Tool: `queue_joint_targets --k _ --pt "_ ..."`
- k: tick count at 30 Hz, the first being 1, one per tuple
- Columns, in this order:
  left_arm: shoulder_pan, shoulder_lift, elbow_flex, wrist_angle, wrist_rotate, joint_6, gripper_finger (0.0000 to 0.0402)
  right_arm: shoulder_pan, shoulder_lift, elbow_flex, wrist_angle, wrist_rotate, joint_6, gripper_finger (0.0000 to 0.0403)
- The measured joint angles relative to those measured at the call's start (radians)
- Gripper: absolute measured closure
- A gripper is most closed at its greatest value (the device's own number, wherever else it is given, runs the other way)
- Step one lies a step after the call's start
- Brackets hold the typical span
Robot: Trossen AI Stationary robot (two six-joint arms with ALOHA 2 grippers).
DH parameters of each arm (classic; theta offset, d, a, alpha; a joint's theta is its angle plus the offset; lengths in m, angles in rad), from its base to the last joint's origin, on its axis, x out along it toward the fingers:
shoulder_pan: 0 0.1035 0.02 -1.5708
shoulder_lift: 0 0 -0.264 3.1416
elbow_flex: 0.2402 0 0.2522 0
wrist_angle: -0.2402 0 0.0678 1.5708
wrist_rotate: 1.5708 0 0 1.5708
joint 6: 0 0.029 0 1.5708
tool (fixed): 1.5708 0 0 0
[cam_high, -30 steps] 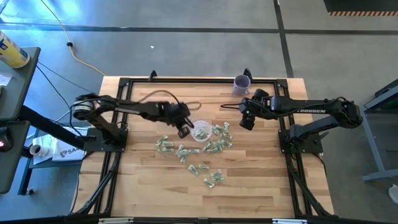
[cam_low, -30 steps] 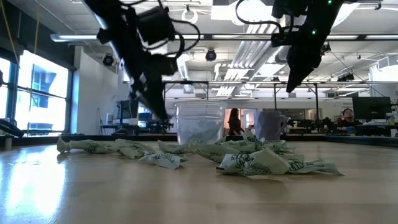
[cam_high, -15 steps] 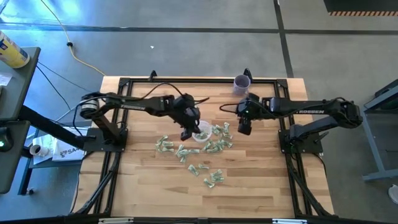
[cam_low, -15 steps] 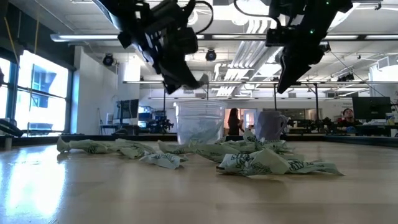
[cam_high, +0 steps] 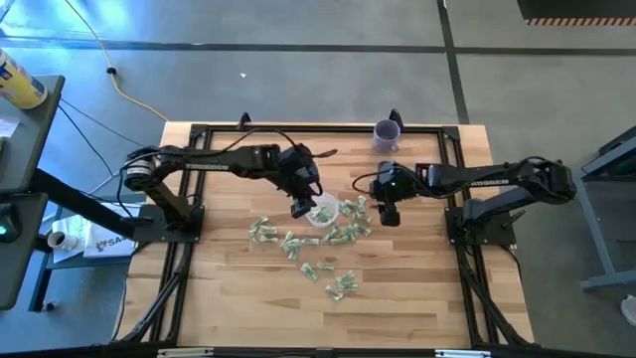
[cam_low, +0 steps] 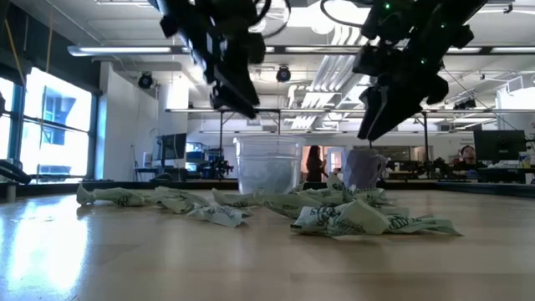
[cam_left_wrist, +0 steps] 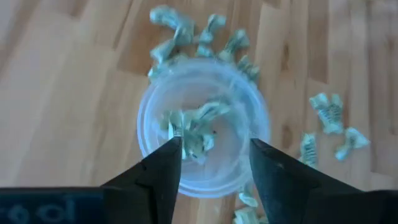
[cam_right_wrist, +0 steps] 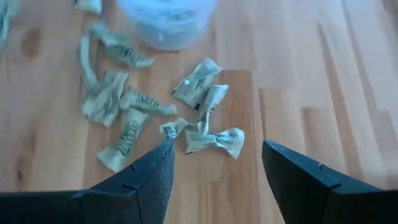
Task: Pick and place Stevia / Truvia into bins
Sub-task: Put the white stevia packet into the transparent container
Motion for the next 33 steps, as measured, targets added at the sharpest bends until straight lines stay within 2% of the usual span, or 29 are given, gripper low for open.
queue_joint_targets --k 5,9,14,16,21,24,26,28,30,33 --pt "-0.034 -0.087 0.031 -0.129 -0.095 0.0 0.0185 -0.01 0.119 0.0 0.086 -0.029 -0.303 0.0176" --pt "-0.059 -0.148 0.032 -0.233 -0.162 -0.098 0.0207 -0.041 0.238 0.023 0.092 -0.01 -0.405 0.0178" --pt "-0.127 -0.201 0.032 -0.286 -0.281 -0.216 0.023 -0.071 0.341 0.079 0.092 -0.009 -0.529 0.0179" --pt "-0.153 -0.216 0.032 -0.283 -0.316 -0.257 0.0235 -0.084 0.376 0.104 0.095 -0.033 -0.563 0.0179" --pt "-0.205 -0.22 0.032 -0.329 -0.379 -0.322 0.024 -0.119 0.438 0.135 0.079 -0.108 -0.526 0.0187" --pt "-0.227 -0.221 0.032 -0.369 -0.385 -0.345 0.0241 -0.109 0.448 0.164 0.045 -0.102 -0.535 0.0201" --pt "-0.229 -0.221 0.025 -0.375 -0.389 -0.368 0.0241 -0.096 0.45 0.202 -0.015 -0.049 -0.486 0.0209" --pt "-0.228 -0.23 0.007 -0.378 -0.393 -0.391 0.0241 -0.089 0.45 0.26 -0.105 0.024 -0.364 0.0214" --pt "-0.227 -0.243 -0.009 -0.383 -0.402 -0.397 0.0241 -0.1 0.449 0.315 -0.202 0.047 -0.202 0.0217" --pt "-0.227 -0.261 -0.039 -0.384 -0.41 -0.4 0.0241 -0.121 0.449 0.379 -0.305 0.02 0.119 0.0219"
